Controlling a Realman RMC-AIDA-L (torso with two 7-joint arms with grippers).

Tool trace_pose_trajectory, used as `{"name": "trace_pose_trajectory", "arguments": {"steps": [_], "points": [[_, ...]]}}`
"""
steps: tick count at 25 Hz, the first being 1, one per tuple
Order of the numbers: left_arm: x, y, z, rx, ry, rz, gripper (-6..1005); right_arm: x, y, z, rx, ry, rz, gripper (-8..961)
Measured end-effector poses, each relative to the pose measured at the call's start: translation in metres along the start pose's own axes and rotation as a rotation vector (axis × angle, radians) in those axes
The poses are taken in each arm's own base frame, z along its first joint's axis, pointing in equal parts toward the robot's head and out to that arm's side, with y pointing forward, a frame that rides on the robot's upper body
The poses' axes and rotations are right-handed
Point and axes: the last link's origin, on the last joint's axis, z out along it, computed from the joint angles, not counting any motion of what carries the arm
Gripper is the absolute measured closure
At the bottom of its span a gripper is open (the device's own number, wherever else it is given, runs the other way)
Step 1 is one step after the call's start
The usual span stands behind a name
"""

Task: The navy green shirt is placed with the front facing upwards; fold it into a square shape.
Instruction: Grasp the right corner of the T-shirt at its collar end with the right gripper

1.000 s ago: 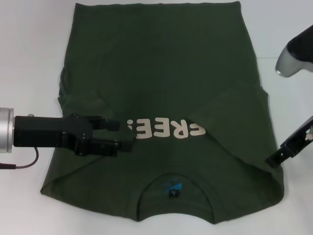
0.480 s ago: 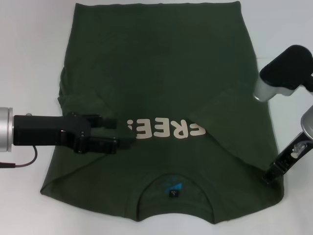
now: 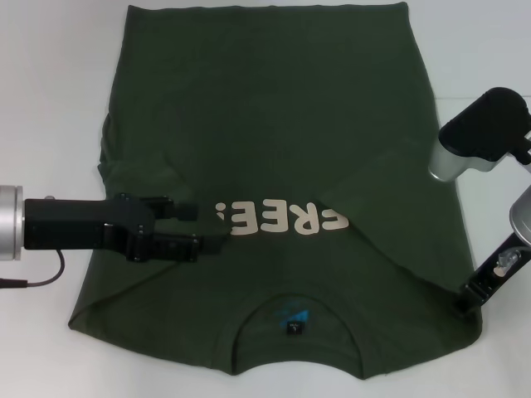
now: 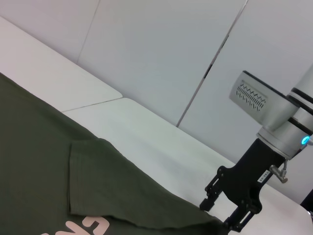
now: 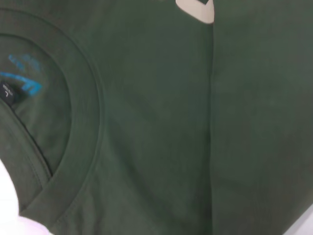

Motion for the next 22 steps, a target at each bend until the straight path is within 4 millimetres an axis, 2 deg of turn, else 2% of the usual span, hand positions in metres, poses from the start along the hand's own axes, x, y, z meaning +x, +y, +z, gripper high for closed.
{"name": "trace_pose_trajectory", "arguments": {"steps": [4, 10, 22], "points": [[-0.0005, 0.0000, -0.0003, 0.001, 0.001, -0.004, 107, 0.0010, -0.0005, 0.0017, 0.001, 0.005, 0.001, 207], [-0.0001, 0.0001, -0.0002, -0.001, 0.002, -0.004, 107, 0.0005, -0.0014, 0.0017, 0.006, 0.000, 0.001, 440], [0.0006, -0.0006, -0.0002, 0.004, 0.005, -0.003, 108, 0.0017, -0.0039, 0.0016, 0.042, 0.014, 0.005, 510]]}}
